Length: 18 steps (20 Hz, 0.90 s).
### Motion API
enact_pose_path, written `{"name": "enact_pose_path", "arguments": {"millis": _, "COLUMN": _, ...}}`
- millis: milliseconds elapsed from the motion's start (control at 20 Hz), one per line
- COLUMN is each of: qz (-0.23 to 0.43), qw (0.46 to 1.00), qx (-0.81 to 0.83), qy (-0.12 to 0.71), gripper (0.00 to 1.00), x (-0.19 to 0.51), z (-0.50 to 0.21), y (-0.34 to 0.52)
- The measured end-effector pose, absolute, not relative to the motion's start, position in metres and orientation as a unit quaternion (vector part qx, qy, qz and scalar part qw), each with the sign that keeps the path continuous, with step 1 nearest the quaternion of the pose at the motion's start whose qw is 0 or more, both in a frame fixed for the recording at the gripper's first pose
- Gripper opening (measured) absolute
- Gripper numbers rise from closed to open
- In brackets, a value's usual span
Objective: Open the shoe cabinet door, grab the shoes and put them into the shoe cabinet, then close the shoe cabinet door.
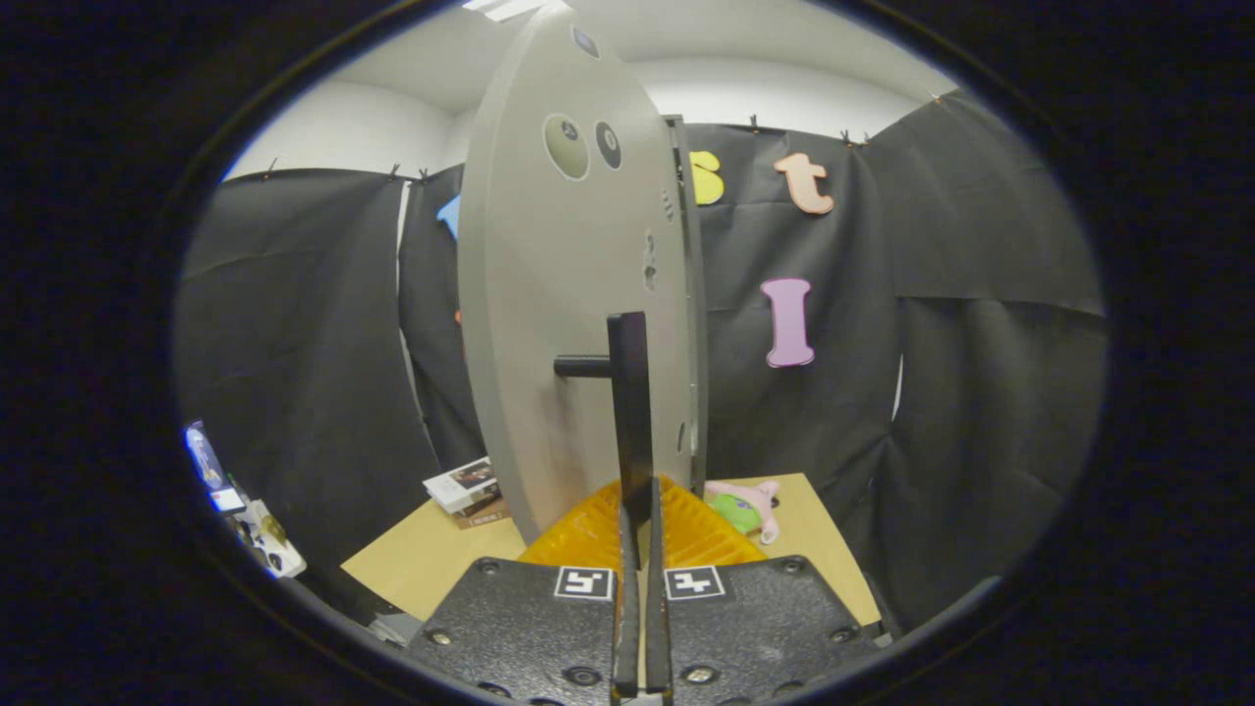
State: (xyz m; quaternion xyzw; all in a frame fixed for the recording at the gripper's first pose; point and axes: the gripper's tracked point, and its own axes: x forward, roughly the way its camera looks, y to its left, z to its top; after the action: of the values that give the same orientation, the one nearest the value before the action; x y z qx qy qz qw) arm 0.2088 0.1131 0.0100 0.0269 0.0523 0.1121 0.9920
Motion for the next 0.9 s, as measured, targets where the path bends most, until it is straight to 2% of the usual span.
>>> {"name": "enact_pose_path", "arguments": {"millis": 350, "qz": 0.057, "qw": 0.997, "qx": 0.031, "qy": 0.046, "gripper": 0.04, "x": 0.21, "z": 0.012, "y": 0.065}}
{"name": "enact_pose_path", "arguments": {"millis": 500, "qz": 0.073, "qw": 0.994, "qx": 0.053, "qy": 0.056, "gripper": 0.04, "x": 0.212, "z": 0.01, "y": 0.064}}
{"name": "enact_pose_path", "arguments": {"millis": 900, "qz": 0.067, "qw": 0.994, "qx": 0.07, "qy": 0.055, "gripper": 0.05, "x": 0.198, "z": 0.012, "y": 0.055}}
